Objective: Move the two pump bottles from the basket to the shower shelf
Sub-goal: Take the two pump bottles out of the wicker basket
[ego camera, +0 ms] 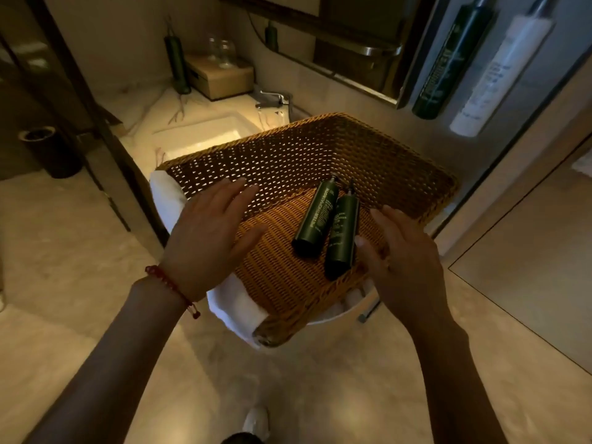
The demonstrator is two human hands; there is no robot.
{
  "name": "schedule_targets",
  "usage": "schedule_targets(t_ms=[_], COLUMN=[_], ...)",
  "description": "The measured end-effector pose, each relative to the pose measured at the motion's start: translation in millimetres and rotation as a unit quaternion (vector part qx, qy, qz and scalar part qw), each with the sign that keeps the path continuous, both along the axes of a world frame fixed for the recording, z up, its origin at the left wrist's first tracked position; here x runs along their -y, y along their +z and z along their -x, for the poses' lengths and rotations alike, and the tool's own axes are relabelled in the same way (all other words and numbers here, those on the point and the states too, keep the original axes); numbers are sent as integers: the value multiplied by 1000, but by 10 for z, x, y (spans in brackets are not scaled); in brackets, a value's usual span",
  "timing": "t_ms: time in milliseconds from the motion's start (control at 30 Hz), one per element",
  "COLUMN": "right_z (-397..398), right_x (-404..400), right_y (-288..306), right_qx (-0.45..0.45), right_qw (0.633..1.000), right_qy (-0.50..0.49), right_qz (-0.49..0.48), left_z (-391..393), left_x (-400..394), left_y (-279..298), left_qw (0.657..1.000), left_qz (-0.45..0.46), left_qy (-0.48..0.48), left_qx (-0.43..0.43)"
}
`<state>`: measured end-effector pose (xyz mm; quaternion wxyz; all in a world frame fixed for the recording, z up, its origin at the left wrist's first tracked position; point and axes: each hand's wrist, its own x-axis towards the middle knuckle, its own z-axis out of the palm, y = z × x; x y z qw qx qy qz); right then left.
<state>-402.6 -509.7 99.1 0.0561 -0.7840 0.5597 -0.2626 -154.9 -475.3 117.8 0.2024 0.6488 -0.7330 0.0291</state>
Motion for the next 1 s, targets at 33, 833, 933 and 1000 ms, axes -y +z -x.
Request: schedule_targets(t_ms=[33,833,933,1000], right_z=[-33,38,43,38], right_x=[95,1871,2069,2220], right_y=[-3,96,25,-21], right_qx=[-3,196,164,135], right_qw=[1000,918,894,877], right_qy=[-4,12,-7,-21], right_qz=[-5,-345,-418,-462], left_z=[-21,338,394,424], left_x=[125,2598,2671,2703], left_y=[5,-512,-737,-834], left_qw=[1000,850,822,803], left_qz=[-3,-399,-440,-455], left_qy=[-10,-38,-6,20], left_qx=[4,-342,-362,-385])
